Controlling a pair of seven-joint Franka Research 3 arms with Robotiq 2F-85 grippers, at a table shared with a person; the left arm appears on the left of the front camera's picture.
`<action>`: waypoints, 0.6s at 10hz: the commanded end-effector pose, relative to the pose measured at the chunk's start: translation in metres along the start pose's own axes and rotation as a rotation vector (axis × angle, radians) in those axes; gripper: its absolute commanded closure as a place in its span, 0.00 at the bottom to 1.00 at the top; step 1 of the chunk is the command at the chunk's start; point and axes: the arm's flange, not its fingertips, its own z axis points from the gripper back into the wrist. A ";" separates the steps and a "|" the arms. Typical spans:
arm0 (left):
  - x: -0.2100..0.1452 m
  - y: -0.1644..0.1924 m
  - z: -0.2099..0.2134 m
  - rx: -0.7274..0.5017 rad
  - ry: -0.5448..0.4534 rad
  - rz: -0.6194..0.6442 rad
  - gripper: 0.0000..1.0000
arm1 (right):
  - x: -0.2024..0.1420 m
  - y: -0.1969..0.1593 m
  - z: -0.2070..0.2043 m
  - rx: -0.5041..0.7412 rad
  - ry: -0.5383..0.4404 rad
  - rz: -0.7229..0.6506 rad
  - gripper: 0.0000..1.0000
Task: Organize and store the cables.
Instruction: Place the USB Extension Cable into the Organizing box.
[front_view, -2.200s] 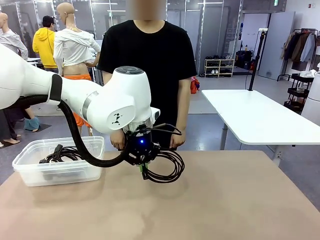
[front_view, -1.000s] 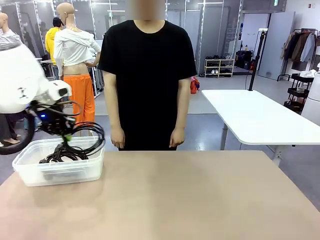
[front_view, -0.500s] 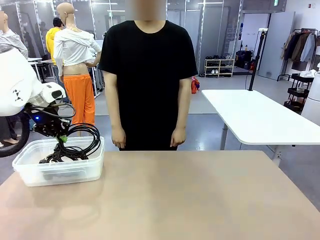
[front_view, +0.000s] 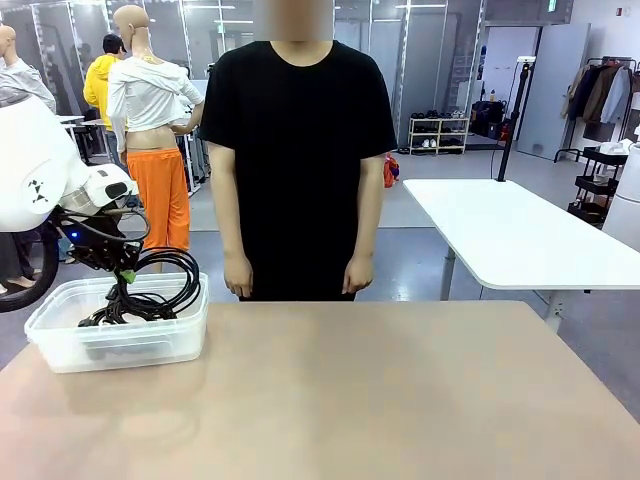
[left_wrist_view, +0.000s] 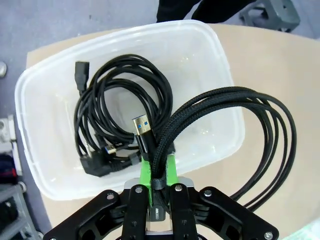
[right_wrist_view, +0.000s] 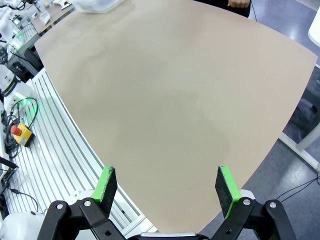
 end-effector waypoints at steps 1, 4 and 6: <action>0.022 0.024 -0.011 0.004 0.000 -0.107 0.87 | 0.000 -0.001 0.001 0.000 -0.018 0.016 0.00; 0.036 0.044 -0.038 0.028 0.031 -0.058 0.87 | 0.000 -0.001 0.001 0.000 -0.018 0.016 0.00; 0.039 0.054 -0.054 0.060 0.067 -0.022 0.87 | 0.000 -0.001 0.001 0.000 -0.018 0.016 0.00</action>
